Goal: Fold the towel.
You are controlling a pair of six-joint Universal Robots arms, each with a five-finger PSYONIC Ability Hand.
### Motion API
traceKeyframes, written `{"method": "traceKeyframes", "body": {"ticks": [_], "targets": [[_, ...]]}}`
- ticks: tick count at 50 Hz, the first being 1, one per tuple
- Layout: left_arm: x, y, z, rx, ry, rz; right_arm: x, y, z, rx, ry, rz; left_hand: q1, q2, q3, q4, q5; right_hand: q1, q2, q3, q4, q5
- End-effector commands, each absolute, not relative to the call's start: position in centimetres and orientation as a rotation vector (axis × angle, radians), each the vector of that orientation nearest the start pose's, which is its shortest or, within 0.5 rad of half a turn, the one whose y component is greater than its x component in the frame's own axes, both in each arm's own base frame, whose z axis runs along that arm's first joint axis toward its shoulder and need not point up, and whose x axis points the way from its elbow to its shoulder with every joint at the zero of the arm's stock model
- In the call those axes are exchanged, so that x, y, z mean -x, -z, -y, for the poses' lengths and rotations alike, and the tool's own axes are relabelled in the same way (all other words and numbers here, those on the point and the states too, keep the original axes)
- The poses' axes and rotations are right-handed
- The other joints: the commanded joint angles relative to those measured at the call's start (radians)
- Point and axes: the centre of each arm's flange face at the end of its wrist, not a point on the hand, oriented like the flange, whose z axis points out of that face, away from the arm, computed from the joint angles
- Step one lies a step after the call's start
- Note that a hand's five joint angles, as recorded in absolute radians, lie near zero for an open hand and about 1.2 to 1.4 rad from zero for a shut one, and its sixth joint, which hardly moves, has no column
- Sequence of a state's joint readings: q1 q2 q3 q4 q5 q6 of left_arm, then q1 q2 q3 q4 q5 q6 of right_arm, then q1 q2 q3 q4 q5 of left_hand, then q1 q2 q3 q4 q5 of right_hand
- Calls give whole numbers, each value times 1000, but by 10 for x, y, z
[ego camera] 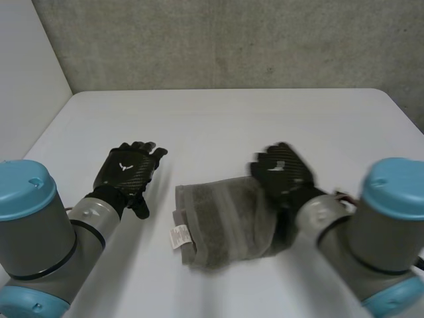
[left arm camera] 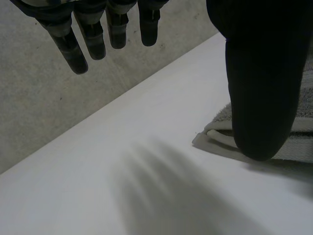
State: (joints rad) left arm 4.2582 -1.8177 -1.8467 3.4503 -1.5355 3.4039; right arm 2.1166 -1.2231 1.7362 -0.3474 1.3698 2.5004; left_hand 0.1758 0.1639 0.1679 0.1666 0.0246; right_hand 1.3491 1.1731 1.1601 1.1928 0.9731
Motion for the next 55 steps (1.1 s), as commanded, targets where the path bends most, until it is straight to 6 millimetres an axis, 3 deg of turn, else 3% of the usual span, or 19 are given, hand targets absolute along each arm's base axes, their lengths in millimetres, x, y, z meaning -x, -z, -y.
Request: {"method": "traceKeyframes", "body": {"ticks": [1,2,3,5,12,13,14,15,16,20,22,25,27,28,30,35,41,48,55], "targets": [[255,-181,224,-920,2058,-2388,-362,-164,162,1711,1850,-1544,-1,11,7,8,-25,47,223,236,203,249],[255,-181,224,-920,2058,-2388,-370,-156,144,1764,1792,-1484,-1,11,7,8,-25,47,223,236,203,249],[254,-181,224,-914,2056,-2388,-370,-156,144,1764,1791,-1484,-1,11,7,8,-25,47,223,236,203,249],[252,-181,224,-907,2055,-2388,-379,-142,119,1828,1688,-1384,-1,11,7,8,-25,47,223,236,203,249],[251,-181,226,-899,2059,-2383,-380,-135,111,1851,1625,-1349,-1,11,7,8,-25,16,192,205,173,218],[251,-181,226,-899,2059,-2383,-377,-137,111,1849,1617,-1371,-1,11,7,8,-25,-478,-302,-289,-322,-277],[251,-181,226,-899,2059,-2383,-377,-137,111,1849,1617,-1371,-1,11,7,8,-25,-483,-307,-294,-327,-282],[251,-181,226,-899,2059,-2383,-375,-139,110,1844,1602,-1400,-1,11,7,8,-25,-957,-781,-768,-801,-756],[251,-181,226,-899,2061,-2382,-371,-145,114,1827,1610,-1441,-1,11,7,8,-25,-1148,-972,-959,-991,-946],[253,-185,229,-892,2083,-2365,-360,-158,131,1743,1637,-1564,-1,11,7,8,-25,-1175,-999,-986,-1018,-973],[254,-188,231,-887,2102,-2351,-348,-167,143,1604,1631,-1673,-1,11,7,8,-25,-1175,-999,-986,-1018,-973],[259,-196,233,-880,2151,-2335,-344,-174,146,1519,1628,-1710,-1,11,7,8,-25,-1175,-999,-986,-1018,-973],[261,-199,234,-859,2174,-2342,-332,-196,158,1317,1651,-1771,-1,11,7,8,-25,-1175,-999,-986,-1018,-973],[264,-205,235,-838,2207,-2354,-332,-196,158,1316,1651,-1771,-1,11,7,8,-25,-1175,-999,-986,-1018,-973],[270,-212,235,-817,2251,-2367,-317,-210,175,1106,1646,-1848,-1,11,7,8,-25,-1175,-999,-986,-1018,-973],[284,-225,231,-718,2304,-2463,-293,-223,197,857,1597,-1961,-1,11,7,8,-25,-1175,-999,-986,-1018,-973],[319,-212,214,-740,2184,-2694,-273,-219,209,714,1475,-2071,0,11,7,9,-24,-1175,-999,-986,-1018,-973],[350,-195,199,-721,2053,-2930,-258,-216,224,648,1464,-2120,5,17,13,15,-18,-1175,-999,-986,-1018,-973],[356,-172,187,-751,1918,-2990,-253,-215,229,643,1473,-2133,5,17,13,15,-18,-1175,-999,-986,-1018,-973]]}}
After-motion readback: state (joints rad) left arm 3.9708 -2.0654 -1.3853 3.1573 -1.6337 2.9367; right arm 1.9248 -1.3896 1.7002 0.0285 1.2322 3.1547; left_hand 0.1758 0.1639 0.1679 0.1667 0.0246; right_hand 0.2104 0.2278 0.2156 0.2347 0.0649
